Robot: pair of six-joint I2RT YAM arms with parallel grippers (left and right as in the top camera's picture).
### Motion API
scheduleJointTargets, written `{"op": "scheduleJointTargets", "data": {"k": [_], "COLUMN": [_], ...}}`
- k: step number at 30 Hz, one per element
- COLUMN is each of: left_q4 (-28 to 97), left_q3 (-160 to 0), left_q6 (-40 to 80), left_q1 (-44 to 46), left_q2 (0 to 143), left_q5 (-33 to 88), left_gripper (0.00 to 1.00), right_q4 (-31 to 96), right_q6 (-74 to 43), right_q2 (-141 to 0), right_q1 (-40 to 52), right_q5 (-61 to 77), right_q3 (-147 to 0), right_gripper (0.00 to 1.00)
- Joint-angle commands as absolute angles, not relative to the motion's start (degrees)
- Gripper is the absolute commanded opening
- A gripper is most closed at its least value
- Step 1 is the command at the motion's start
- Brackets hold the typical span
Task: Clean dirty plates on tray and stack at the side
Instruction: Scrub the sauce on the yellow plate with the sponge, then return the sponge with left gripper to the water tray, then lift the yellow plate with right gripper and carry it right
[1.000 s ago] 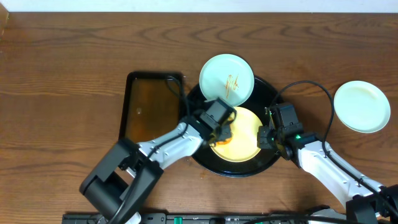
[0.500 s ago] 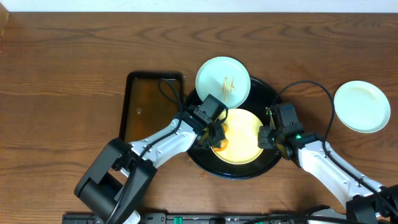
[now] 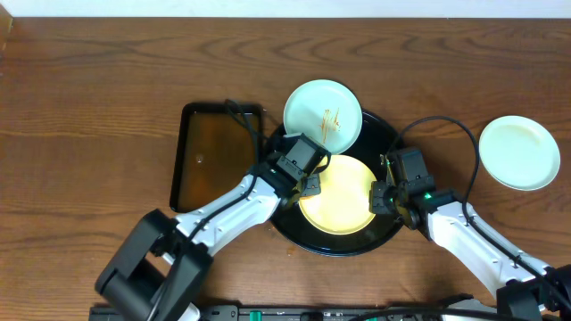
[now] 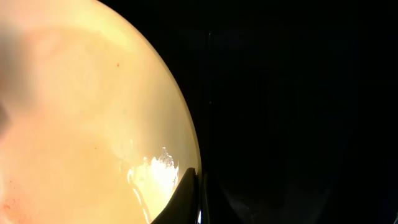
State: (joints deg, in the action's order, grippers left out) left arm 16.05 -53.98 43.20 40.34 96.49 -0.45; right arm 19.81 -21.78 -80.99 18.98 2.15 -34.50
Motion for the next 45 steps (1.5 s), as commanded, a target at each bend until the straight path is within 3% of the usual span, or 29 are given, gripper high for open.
{"op": "scheduleJointTargets", "data": {"k": [1,12,19,21,25,28,31,45], "left_q4": [17.47,21.19,26.17,28.56,30.65,30.83,30.83,31.11], "left_q3": [-54.04,-54.02,-54.02,-54.02,-53.84,-53.76,-53.74,-53.69], "left_q6": [41.12,36.38,35.57,35.57,34.2,32.75,32.56,32.56], "left_q1": [39.7,37.32,29.21,25.87,20.56,17.61,15.84,15.18], "left_q2": [91.81,88.03,88.03,88.03,88.03,88.03,88.09,88.09], "left_q5": [-3.09,-9.76,-10.17,-10.15,-10.15,-10.13,-10.13,-10.13], "left_gripper": [0.07,0.08,0.07,0.07,0.07,0.08,0.07,0.08], "right_q4": [20.34,20.38,20.8,21.21,21.3,19.75,18.87,16.49], "right_q6": [-22.24,-22.24,-22.24,-22.26,-22.26,-22.26,-21.98,-15.11], "right_q2": [-81.14,-81.14,-81.32,-81.87,-84.31,-86.7,-87.44,-76.58], "right_q1": [19.59,19.59,19.59,19.59,19.57,19.57,19.53,19.42], "right_q5": [-0.16,-0.16,1.96,3.27,3.29,4.01,4.6,13.56], "right_q3": [-34.85,-34.85,-34.81,-34.74,-34.68,-34.68,-34.7,-34.87], "right_gripper": [0.01,0.01,0.01,0.1,0.17,0.13,0.01,0.01]}}
